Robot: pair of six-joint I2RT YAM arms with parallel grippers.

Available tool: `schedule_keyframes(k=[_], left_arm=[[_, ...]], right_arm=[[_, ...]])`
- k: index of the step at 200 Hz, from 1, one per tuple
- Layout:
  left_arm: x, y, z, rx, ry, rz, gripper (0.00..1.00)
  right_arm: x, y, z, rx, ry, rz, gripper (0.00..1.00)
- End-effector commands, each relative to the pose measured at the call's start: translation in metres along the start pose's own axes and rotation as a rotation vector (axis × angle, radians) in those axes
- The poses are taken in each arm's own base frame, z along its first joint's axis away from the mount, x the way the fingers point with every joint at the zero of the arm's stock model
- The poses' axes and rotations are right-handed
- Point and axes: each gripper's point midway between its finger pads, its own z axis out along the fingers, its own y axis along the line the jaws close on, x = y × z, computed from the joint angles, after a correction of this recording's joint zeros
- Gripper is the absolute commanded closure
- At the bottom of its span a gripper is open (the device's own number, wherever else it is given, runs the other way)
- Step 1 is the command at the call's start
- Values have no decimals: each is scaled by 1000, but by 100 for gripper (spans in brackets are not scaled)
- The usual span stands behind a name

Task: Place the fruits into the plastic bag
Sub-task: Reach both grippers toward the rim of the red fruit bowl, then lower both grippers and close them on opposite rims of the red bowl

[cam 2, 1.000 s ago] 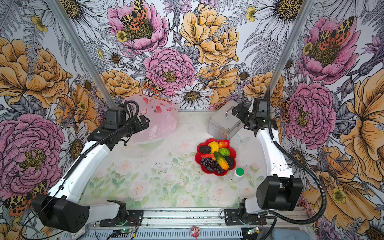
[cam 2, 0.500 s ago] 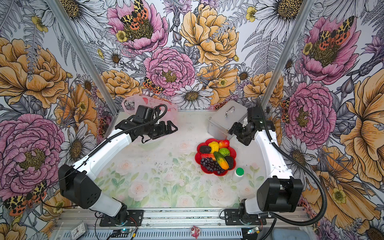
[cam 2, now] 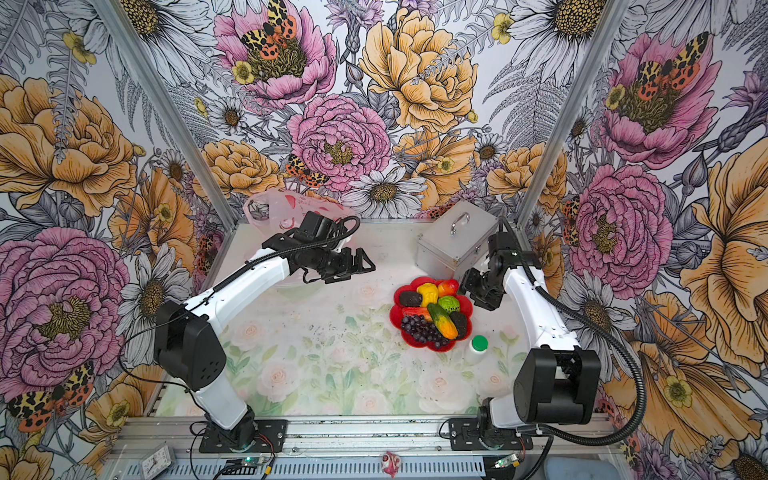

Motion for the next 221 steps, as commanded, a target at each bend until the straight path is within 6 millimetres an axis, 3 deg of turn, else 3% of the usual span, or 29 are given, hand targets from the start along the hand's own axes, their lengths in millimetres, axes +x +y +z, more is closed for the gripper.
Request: schedule_keyframes(k=[1,13,18,41,99,156,221], left_arm=[[2,-2,12,22,42,17,1],[5,-4,16,27,56,25,1],[9,3,31,13,89,13,1],[19,-1,49,14,134,29,3],[31,1,77,-7,188,36,12],[36,15,97,-39,220,16,30],[41,14,114,-32,247,3,37]], right_arm=[[1,-8,14,28,16,-22,44],[2,-12,19,35,22,-17,45],[3,-14,21,39,26,-15,45],[2,-27,28,57,27,3,45],[-4,-55,42,69,25,58,48],[-19,-57,57,30,15,71,58],[-31,-57,72,15,10,61,66]])
